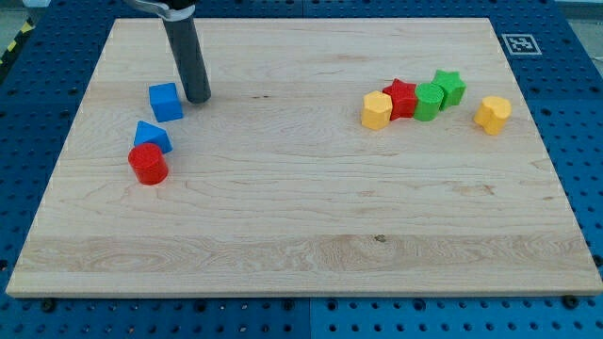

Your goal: Move the blue cube slightly down

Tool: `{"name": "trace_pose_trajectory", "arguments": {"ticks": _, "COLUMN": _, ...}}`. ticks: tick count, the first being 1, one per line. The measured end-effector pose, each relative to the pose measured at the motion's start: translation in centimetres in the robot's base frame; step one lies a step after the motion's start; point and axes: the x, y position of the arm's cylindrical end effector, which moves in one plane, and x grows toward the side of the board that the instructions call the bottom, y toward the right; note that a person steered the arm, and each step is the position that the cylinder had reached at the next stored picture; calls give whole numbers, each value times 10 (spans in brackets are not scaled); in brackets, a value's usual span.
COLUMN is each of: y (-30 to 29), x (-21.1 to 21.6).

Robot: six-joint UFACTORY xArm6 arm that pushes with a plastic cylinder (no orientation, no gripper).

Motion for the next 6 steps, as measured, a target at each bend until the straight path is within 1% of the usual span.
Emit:
{"name": "trace_pose_trajectory", "arguments": {"ticks": 3, "y": -27, "x": 0}}
{"name": "trace_pose_trajectory", "arguments": {"ticks": 5, "y": -27, "x": 2}}
{"name": "trace_pose_trajectory", "arguments": {"ticks": 6, "y": -27, "x": 12}}
